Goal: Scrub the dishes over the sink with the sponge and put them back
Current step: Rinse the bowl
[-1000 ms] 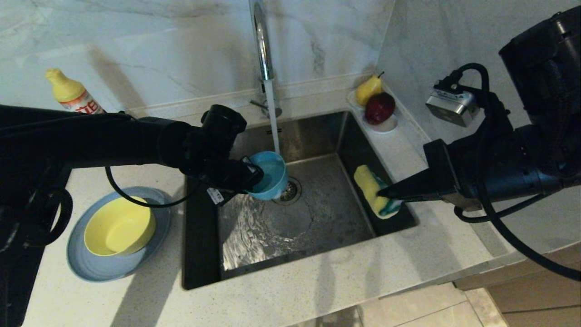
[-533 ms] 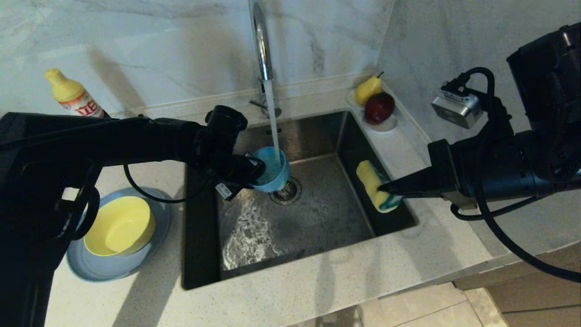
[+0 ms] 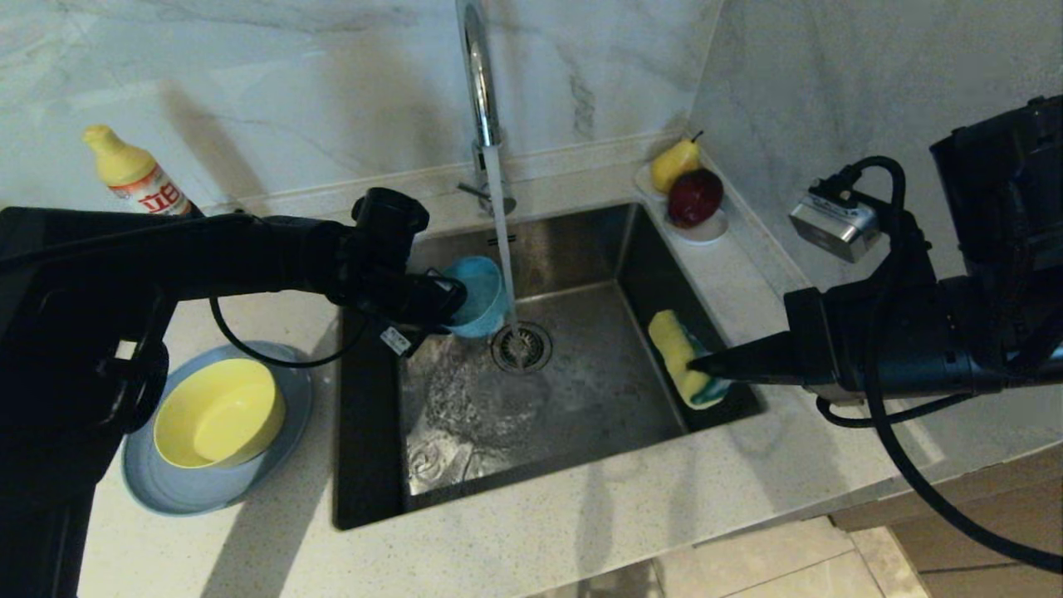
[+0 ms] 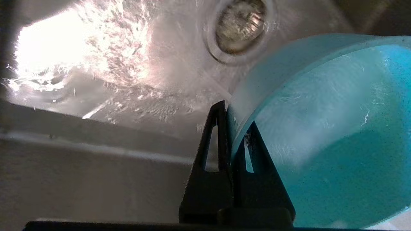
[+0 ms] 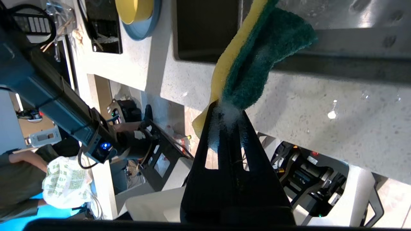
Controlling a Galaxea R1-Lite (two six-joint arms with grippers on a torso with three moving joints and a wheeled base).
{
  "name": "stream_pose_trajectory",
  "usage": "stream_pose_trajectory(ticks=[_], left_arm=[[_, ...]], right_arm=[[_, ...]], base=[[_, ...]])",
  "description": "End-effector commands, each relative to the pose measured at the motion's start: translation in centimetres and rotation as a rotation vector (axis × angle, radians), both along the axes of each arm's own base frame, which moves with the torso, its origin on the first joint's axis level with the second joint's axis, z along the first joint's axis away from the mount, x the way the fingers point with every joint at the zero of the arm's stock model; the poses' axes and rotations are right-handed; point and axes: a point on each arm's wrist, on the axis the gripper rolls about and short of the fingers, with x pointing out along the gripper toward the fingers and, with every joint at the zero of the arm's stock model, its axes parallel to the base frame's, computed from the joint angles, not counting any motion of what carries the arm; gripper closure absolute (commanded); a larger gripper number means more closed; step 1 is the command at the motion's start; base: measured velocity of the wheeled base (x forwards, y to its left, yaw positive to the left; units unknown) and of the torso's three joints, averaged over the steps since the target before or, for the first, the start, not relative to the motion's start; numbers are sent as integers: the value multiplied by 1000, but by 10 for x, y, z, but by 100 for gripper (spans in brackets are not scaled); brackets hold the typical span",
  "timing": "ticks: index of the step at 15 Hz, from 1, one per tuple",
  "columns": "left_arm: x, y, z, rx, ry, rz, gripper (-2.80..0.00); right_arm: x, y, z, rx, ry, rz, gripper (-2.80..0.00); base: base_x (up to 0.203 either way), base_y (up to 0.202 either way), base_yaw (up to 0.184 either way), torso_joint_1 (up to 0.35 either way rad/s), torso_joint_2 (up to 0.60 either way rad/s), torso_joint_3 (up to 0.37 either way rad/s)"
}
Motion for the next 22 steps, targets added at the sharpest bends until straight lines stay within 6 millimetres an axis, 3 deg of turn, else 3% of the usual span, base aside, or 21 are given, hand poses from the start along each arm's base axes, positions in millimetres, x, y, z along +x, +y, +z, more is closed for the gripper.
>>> stream_pose_trajectory(ticks=[1,9,13,16,22], left_arm=[[-2,0,7,-38,-12,-28,0],[-9,-21,2,-21,-2,-88,0],[-11,-22,13,-35,-44,-92,0],[-11,-23,7,-18,-28,-97,0],[-28,-44,-6,192,-33,-131,0]], right_arm=[[-6,-4,0,9,-4,2,0],[-10,-14,-5,28,-21,-4,0],[-13,-15,-5,31,-21,-1,0],[-14,-16,-7,27,-13,-2,0],[-13,-16,-8,25,-14,-5,0]], base=[[0,0,0,0,0,0],[0,0,0,0,0,0],[0,0,0,0,0,0],[0,0,0,0,0,0],[0,0,0,0,0,0]])
